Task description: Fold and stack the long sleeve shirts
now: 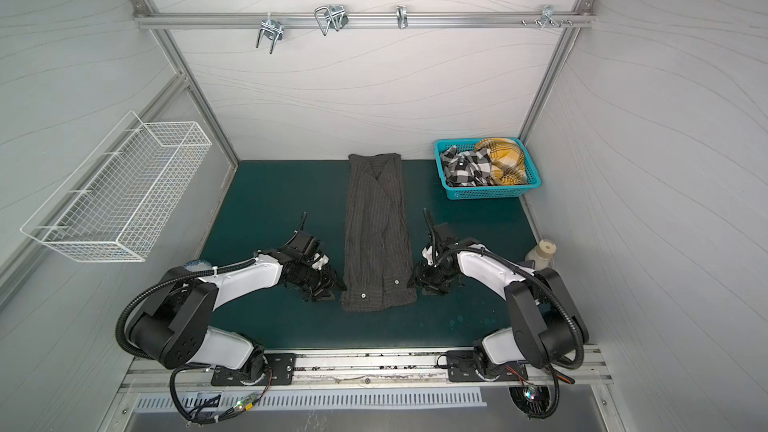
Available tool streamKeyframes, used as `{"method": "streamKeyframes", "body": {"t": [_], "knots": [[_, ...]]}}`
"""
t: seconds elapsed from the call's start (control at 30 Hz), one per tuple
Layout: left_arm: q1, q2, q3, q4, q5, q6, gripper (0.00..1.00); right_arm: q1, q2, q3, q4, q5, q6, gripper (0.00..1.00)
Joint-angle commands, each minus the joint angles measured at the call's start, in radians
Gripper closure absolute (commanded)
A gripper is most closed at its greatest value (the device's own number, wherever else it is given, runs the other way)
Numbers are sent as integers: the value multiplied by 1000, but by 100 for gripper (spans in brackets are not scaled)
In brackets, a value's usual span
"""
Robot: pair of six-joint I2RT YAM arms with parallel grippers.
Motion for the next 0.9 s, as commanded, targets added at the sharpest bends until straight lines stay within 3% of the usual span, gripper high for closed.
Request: {"method": "streamKeyframes", "body": {"t": [0.0, 0.17, 0.33, 0.43, 0.6, 0.73, 0.87], "knots": [[1, 33, -20, 41, 0, -18, 52, 0, 23, -14, 60, -41, 18, 48], [-8, 66, -15, 53, 13, -17, 55, 5, 44, -41, 87, -36, 49, 56], [-28, 95, -26, 52, 16, -21, 73, 6, 59, -51, 90, -24, 64, 61], [-32, 109, -24, 58, 22, -22, 75, 6, 64, -51, 92, -24, 67, 67], [-40, 128, -11, 64, 30, -16, 87, 6, 73, -54, 99, -32, 70, 74], [-47, 139, 3, 61, 36, -5, 100, 10, 88, -55, 110, -55, 77, 85], [-60, 131, 19, 57, 44, 6, 100, 16, 56, -65, 120, -81, 105, 100]]}}
